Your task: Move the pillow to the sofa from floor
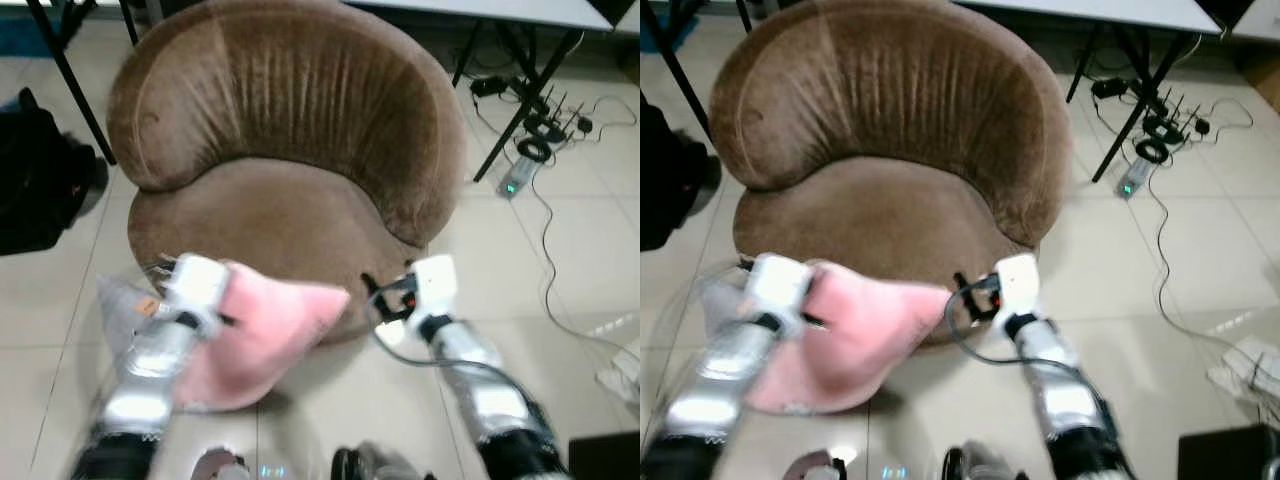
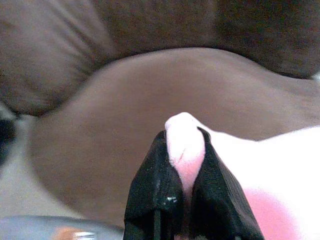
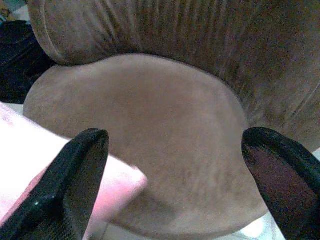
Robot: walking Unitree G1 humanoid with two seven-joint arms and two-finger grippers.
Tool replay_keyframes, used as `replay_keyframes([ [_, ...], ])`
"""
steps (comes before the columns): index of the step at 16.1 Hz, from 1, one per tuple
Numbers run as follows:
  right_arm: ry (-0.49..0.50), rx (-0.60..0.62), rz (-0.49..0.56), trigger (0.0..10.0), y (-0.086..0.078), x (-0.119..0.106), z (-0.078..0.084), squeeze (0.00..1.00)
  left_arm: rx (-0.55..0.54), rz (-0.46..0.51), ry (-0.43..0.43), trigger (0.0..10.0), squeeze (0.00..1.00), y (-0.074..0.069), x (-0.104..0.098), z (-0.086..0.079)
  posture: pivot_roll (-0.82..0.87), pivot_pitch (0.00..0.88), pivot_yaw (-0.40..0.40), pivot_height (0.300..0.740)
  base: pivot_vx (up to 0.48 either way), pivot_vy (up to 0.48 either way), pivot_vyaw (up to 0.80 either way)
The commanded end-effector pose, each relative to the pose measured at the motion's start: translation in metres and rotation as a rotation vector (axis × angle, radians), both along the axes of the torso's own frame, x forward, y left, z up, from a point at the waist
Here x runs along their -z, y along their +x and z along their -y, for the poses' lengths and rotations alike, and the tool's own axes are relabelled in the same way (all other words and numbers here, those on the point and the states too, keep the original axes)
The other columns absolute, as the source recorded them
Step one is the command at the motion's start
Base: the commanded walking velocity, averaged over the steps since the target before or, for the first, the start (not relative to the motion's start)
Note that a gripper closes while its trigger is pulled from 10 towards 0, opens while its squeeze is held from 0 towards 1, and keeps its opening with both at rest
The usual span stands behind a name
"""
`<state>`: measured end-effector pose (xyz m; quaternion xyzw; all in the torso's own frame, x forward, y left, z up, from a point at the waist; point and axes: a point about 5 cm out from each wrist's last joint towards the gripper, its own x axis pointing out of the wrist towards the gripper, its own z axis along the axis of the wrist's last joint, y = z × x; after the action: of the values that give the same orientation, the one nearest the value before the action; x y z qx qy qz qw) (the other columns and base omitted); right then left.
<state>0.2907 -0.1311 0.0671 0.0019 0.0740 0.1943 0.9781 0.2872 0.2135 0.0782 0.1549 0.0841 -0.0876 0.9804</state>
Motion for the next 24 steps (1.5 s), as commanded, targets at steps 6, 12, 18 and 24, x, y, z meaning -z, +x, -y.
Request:
replay_keyframes([
  [6,-0.013,-0.051,-0.101,10.0,-0.028,-0.003,0.018,0.2,0.066,-0.024,-0.068,0.0,0.0,-0.022,-0.015,0.025,0.04,0.107,-0.101,0.74,0.0,0.0,0.0],
  [12,-0.037,-0.022,-0.128,10.0,-0.036,-0.001,0.012,0.11,0.084,-0.044,-0.065,0.0,0.0,-0.014,-0.02,0.038,0.01,0.078,-0.1,0.74,0.0,0.0,0.0],
  [18,-0.058,-0.179,-0.101,10.0,-0.03,-0.016,0.004,0.0,0.07,-0.048,-0.071,0.0,0.0,-0.011,-0.02,0.039,0.02,0.079,-0.116,0.74,0.0,0.0,0.0],
  [24,-0.003,-0.52,-0.151,10.0,-0.041,-0.059,0.009,0.0,0.059,-0.023,-0.05,0.0,0.0,-0.002,-0.023,0.039,0.02,0.084,-0.121,0.74,0.0,0.0,0.0],
])
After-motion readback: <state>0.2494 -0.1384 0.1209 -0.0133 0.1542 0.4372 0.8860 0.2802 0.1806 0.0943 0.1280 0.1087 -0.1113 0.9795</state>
